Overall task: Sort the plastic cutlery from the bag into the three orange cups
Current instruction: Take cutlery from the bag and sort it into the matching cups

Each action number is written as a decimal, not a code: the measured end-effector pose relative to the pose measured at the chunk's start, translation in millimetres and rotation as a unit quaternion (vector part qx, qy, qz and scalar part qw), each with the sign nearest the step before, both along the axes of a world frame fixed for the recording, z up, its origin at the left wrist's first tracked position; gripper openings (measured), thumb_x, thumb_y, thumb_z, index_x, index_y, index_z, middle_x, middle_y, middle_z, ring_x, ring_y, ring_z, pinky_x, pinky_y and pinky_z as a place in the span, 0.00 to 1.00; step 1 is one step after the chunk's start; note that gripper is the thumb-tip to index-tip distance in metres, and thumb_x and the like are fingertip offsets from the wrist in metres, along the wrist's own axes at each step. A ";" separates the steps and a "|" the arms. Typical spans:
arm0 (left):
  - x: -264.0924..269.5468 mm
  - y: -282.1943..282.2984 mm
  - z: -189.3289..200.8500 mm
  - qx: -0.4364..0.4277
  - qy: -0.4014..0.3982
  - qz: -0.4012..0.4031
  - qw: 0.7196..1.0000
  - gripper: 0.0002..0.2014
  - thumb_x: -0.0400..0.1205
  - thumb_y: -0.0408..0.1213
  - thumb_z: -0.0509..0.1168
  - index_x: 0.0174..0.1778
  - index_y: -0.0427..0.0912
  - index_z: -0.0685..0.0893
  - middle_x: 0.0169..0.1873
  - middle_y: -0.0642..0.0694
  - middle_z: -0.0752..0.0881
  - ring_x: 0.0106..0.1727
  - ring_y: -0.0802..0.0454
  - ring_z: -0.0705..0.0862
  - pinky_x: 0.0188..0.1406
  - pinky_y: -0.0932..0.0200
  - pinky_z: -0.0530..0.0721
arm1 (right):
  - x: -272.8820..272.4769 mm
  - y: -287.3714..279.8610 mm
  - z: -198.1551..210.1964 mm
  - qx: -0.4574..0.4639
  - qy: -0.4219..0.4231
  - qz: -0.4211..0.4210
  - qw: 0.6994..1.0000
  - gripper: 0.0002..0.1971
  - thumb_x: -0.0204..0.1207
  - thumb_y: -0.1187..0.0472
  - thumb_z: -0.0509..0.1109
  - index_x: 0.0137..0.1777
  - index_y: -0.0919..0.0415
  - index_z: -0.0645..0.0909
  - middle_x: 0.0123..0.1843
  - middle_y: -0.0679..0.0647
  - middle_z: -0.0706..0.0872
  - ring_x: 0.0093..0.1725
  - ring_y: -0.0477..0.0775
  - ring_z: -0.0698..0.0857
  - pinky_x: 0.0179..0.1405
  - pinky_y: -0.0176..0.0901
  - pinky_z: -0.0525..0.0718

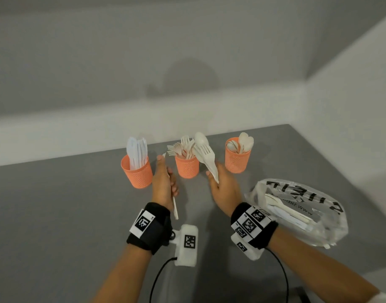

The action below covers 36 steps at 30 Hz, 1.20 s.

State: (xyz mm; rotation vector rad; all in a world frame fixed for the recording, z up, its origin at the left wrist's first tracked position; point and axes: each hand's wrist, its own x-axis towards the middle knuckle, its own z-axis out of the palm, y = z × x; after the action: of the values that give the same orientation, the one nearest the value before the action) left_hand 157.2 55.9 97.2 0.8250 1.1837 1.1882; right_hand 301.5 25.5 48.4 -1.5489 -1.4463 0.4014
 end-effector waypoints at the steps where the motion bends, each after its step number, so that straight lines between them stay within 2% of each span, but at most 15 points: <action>1: -0.8 -3.4 -0.6 0.010 0.023 -0.012 1.000 0.23 0.83 0.56 0.56 0.25 0.47 0.63 0.13 0.54 0.60 0.12 0.58 0.58 0.12 0.69 0.58 | -1.3 -0.5 1.6 0.009 -0.030 -0.003 1.000 0.18 0.80 0.62 0.60 0.70 0.62 0.73 0.50 0.57 0.85 0.46 0.59 0.84 0.42 0.47 0.79; 4: 1.3 -14.9 -0.2 0.043 0.051 -0.042 0.997 0.22 0.80 0.45 0.65 0.25 0.47 0.62 0.12 0.56 0.61 0.12 0.59 0.58 0.11 0.69 0.58 | -6.5 -1.5 7.4 0.004 -0.089 -0.005 0.996 0.25 0.76 0.62 0.57 0.74 0.59 0.70 0.54 0.63 0.83 0.49 0.66 0.84 0.43 0.60 0.83; 6: 5.8 -19.4 1.8 0.068 0.052 -0.043 0.995 0.18 0.80 0.40 0.66 0.26 0.46 0.67 0.12 0.56 0.65 0.12 0.61 0.60 0.10 0.70 0.59 | -9.8 -3.8 11.7 -0.015 -0.123 -0.007 0.992 0.27 0.77 0.66 0.60 0.78 0.57 0.66 0.57 0.64 0.81 0.50 0.68 0.83 0.43 0.60 0.83; 9: 14.8 -21.9 6.4 0.105 0.055 -0.024 0.993 0.09 0.79 0.37 0.67 0.33 0.45 0.79 0.16 0.58 0.73 0.12 0.63 0.65 0.12 0.72 0.63 | -14.6 -8.0 17.3 -0.031 -0.155 -0.001 0.987 0.29 0.79 0.65 0.61 0.80 0.54 0.61 0.60 0.62 0.79 0.50 0.69 0.83 0.43 0.58 0.81; 12: 21.7 -22.2 8.3 0.133 0.059 -0.016 0.989 0.11 0.80 0.34 0.66 0.31 0.45 0.78 0.15 0.59 0.77 0.14 0.65 0.72 0.16 0.77 0.67 | -17.3 -8.8 19.6 -0.045 -0.161 0.008 0.986 0.29 0.80 0.65 0.59 0.81 0.54 0.59 0.60 0.62 0.78 0.50 0.69 0.83 0.43 0.57 0.80; 16: 26.4 -20.8 10.3 0.149 0.085 -0.013 0.985 0.12 0.80 0.32 0.66 0.29 0.44 0.77 0.14 0.58 0.76 0.14 0.65 0.73 0.17 0.78 0.69 | -16.2 -9.6 16.9 -0.041 -0.149 0.004 0.988 0.29 0.79 0.65 0.60 0.80 0.57 0.60 0.60 0.63 0.78 0.49 0.69 0.83 0.42 0.57 0.80; 21: 32.4 -19.7 11.1 0.181 0.122 0.011 0.976 0.12 0.82 0.31 0.63 0.31 0.41 0.78 0.25 0.50 0.79 0.19 0.65 0.76 0.26 0.70 0.73 | -11.4 -11.8 12.7 -0.067 -0.160 0.007 0.985 0.30 0.78 0.66 0.61 0.80 0.58 0.60 0.63 0.62 0.77 0.52 0.67 0.83 0.45 0.57 0.80; 24: 34.2 -15.4 10.8 0.178 0.095 0.025 0.979 0.08 0.84 0.32 0.59 0.41 0.33 0.78 0.30 0.45 0.81 0.21 0.64 0.77 0.24 0.70 0.75 | -8.5 -12.6 13.9 -0.077 -0.160 0.007 0.984 0.30 0.77 0.67 0.62 0.79 0.59 0.60 0.67 0.61 0.76 0.56 0.67 0.83 0.48 0.55 0.80; 26: 35.3 -11.9 8.9 0.175 0.094 0.036 0.979 0.10 0.85 0.34 0.58 0.47 0.30 0.78 0.35 0.41 0.82 0.26 0.59 0.78 0.25 0.69 0.75 | -7.4 -12.3 16.9 -0.080 -0.165 0.007 0.983 0.31 0.77 0.67 0.62 0.80 0.59 0.59 0.67 0.61 0.75 0.57 0.66 0.82 0.48 0.53 0.79; 29: 38.4 -11.1 5.4 0.187 0.120 0.030 0.974 0.08 0.83 0.35 0.62 0.40 0.37 0.78 0.33 0.44 0.82 0.30 0.54 0.78 0.32 0.62 0.76 | -7.6 -12.3 20.2 -0.079 -0.175 0.010 0.981 0.31 0.78 0.66 0.62 0.80 0.59 0.58 0.66 0.61 0.76 0.56 0.64 0.82 0.47 0.52 0.78; 32: 41.5 -10.9 5.0 0.201 0.140 0.032 0.969 0.11 0.83 0.34 0.61 0.34 0.43 0.76 0.30 0.46 0.80 0.32 0.52 0.78 0.36 0.56 0.77 | -5.8 -12.3 18.5 -0.077 -0.168 0.012 0.983 0.30 0.78 0.66 0.61 0.80 0.59 0.59 0.66 0.61 0.76 0.57 0.64 0.82 0.48 0.51 0.78; 34: 41.7 -8.3 8.1 0.211 0.150 0.047 0.965 0.13 0.85 0.35 0.56 0.35 0.42 0.76 0.29 0.47 0.79 0.32 0.52 0.78 0.37 0.55 0.76 | -5.4 -11.1 16.9 -0.065 -0.150 0.022 0.986 0.29 0.78 0.67 0.61 0.79 0.61 0.60 0.66 0.62 0.77 0.57 0.65 0.82 0.49 0.52 0.79; 36: 40.9 -4.2 11.7 0.214 0.141 0.067 0.964 0.13 0.87 0.36 0.53 0.42 0.37 0.79 0.30 0.49 0.79 0.31 0.54 0.77 0.37 0.57 0.76 | -5.6 -9.2 16.8 -0.053 -0.133 0.031 0.989 0.28 0.78 0.68 0.61 0.78 0.61 0.62 0.64 0.64 0.79 0.55 0.66 0.83 0.48 0.53 0.80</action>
State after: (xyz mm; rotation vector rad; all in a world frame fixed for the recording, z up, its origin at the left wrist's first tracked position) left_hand 198.1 51.7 108.9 1.2881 1.2428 1.5025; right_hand 295.9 16.3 65.2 -1.6949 -1.7054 0.3221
